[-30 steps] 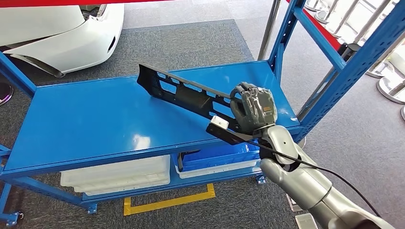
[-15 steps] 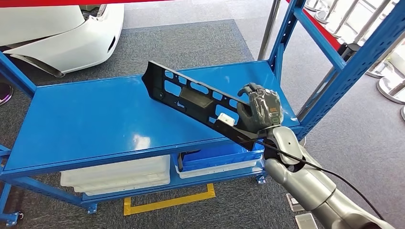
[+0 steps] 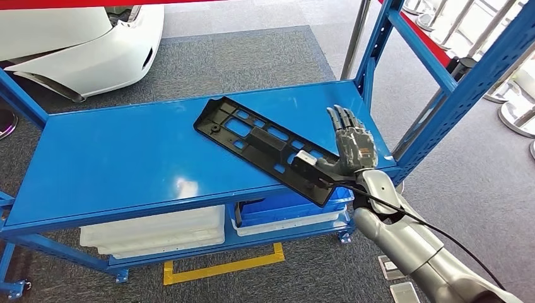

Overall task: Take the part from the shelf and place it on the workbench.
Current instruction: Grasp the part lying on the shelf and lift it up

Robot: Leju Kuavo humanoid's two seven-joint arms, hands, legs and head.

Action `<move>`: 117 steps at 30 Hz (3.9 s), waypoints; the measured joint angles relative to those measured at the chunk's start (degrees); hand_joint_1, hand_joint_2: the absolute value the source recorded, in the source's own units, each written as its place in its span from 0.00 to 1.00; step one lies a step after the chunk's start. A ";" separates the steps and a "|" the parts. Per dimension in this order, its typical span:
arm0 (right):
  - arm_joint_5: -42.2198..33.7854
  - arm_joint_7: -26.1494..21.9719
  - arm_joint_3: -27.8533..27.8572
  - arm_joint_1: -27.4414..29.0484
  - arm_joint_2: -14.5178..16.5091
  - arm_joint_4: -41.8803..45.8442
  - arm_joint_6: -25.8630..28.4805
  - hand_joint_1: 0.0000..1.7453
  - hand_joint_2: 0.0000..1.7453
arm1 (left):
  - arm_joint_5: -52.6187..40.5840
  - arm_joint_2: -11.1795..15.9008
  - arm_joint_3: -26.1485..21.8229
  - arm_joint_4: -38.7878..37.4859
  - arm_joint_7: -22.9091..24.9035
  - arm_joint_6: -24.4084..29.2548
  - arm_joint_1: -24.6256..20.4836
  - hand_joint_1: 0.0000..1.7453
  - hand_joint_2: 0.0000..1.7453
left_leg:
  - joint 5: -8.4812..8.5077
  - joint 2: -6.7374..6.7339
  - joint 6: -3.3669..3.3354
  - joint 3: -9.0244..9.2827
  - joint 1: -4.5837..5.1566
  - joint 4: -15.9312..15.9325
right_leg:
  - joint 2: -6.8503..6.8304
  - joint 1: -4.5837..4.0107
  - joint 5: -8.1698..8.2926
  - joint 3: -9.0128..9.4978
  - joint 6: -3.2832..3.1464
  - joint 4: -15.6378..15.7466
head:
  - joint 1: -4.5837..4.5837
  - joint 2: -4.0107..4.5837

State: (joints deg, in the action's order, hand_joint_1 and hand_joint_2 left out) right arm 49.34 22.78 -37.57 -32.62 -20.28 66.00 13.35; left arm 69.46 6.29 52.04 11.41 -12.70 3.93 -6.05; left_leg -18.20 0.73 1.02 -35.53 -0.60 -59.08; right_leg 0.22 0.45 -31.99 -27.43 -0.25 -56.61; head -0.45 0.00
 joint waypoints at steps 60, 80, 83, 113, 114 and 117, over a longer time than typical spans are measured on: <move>-13.39 -7.00 -1.57 8.40 11.61 8.16 2.80 0.00 1.00 | -1.19 -0.02 0.04 0.00 0.04 0.04 -0.81 0.00 0.00 | 0.03 -0.01 0.04 0.02 -0.04 0.07 | 0.03 -0.06 -0.02 0.00 -0.05 -0.01 | 0.04 0.00; -8.22 2.49 -2.96 8.39 13.85 0.02 2.55 0.00 1.00 | -1.23 -0.09 0.04 0.04 0.86 0.67 -1.03 0.00 0.00 | 0.03 -0.01 0.05 0.01 -0.04 0.07 | 0.03 -0.05 -0.02 -0.03 -0.05 0.00 | 0.01 0.00; -4.94 5.10 -2.74 8.79 13.54 -0.53 2.15 0.00 1.00 | -1.15 -0.09 0.04 0.04 0.90 0.68 -0.93 0.00 0.00 | 0.03 -0.02 0.05 0.01 -0.04 0.07 | 0.03 -0.04 -0.02 -0.04 -0.05 0.01 | -0.04 0.00; 0.48 8.70 1.66 10.65 11.53 -4.21 -3.72 0.00 1.00 | -0.55 -0.09 0.04 0.04 0.94 0.71 -0.82 0.00 0.00 | 0.03 -0.01 0.05 0.01 -0.04 0.07 | 0.03 -0.05 -0.01 -0.02 -0.05 0.01 | -0.02 0.00; 0.26 8.34 1.74 10.40 11.53 -4.95 -3.44 0.00 1.00 | -0.54 -0.09 0.04 0.04 0.94 0.72 -0.82 0.00 0.00 | 0.03 -0.01 0.05 0.01 -0.04 0.07 | 0.03 -0.05 -0.01 -0.02 -0.05 0.01 | -0.02 0.00; -0.28 7.33 1.95 9.55 11.53 -7.46 -2.69 0.00 1.00 | -0.55 -0.09 0.04 0.04 0.94 0.73 -0.82 0.00 0.00 | 0.03 -0.02 0.05 0.01 -0.04 0.07 | 0.03 -0.05 -0.01 -0.02 -0.05 0.01 | -0.01 0.00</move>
State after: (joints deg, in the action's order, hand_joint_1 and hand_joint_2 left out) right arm 49.06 30.11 -35.62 -23.06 -8.75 58.54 10.67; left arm 68.91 6.21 52.09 11.45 -11.76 4.67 -6.87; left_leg -18.17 0.71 1.07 -35.52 -0.64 -59.01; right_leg 0.25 0.40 -32.00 -27.46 -0.31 -56.60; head -0.45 0.00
